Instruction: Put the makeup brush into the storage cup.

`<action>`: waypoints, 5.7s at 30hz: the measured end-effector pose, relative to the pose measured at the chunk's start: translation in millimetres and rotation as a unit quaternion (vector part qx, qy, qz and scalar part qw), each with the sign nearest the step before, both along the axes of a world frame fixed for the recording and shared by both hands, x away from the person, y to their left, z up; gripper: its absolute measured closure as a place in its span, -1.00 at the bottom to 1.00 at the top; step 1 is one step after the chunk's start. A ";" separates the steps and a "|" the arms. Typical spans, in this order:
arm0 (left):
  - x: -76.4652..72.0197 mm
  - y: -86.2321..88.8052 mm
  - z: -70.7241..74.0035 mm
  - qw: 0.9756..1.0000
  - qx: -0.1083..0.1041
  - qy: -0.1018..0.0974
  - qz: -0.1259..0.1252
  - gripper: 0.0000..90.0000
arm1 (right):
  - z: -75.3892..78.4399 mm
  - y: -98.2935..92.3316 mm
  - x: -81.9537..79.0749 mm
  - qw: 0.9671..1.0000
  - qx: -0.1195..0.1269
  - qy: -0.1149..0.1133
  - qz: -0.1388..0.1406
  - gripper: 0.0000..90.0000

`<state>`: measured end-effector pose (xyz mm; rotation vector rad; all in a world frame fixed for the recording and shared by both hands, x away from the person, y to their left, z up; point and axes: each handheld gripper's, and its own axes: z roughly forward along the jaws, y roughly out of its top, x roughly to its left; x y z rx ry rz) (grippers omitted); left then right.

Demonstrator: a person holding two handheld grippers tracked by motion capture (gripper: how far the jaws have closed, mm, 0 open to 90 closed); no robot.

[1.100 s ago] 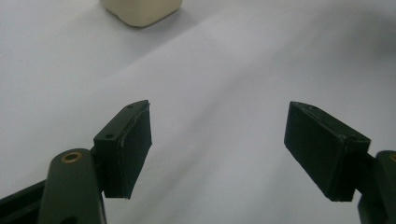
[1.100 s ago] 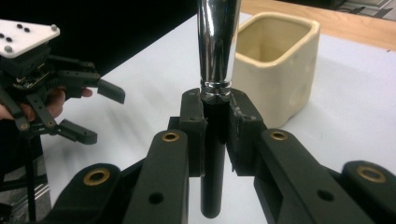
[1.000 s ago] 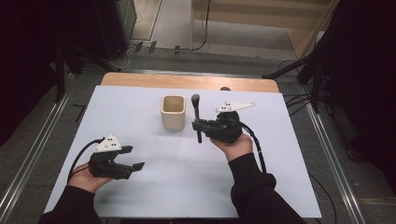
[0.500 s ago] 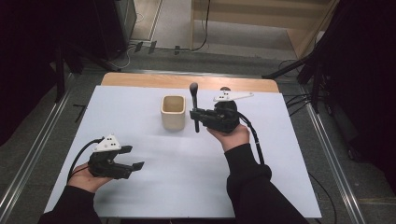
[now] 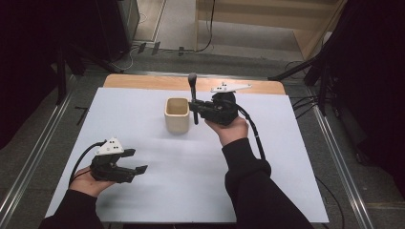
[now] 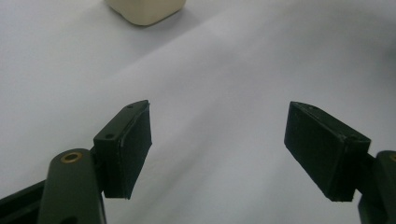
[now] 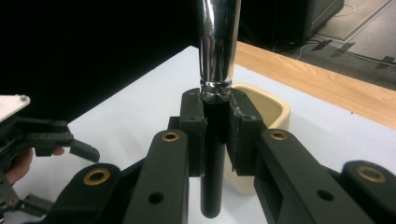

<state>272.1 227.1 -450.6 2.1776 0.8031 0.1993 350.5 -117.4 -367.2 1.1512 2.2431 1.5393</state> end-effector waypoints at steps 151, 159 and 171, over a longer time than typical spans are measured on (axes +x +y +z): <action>1.7 2.2 -1.1 1.000 -0.005 -0.001 0.002 -0.47 | -50.0 35.6 26.7 0.998 -0.061 -0.008 0.028 -0.48; 2.3 2.0 -0.9 1.000 -0.004 0.000 0.001 -0.47 | -48.6 31.3 17.2 0.998 -0.058 -0.004 0.039 -0.52; 1.7 1.9 -1.6 1.000 -0.003 0.000 0.001 -0.47 | -50.1 25.5 2.6 0.995 -0.064 0.003 0.072 -0.52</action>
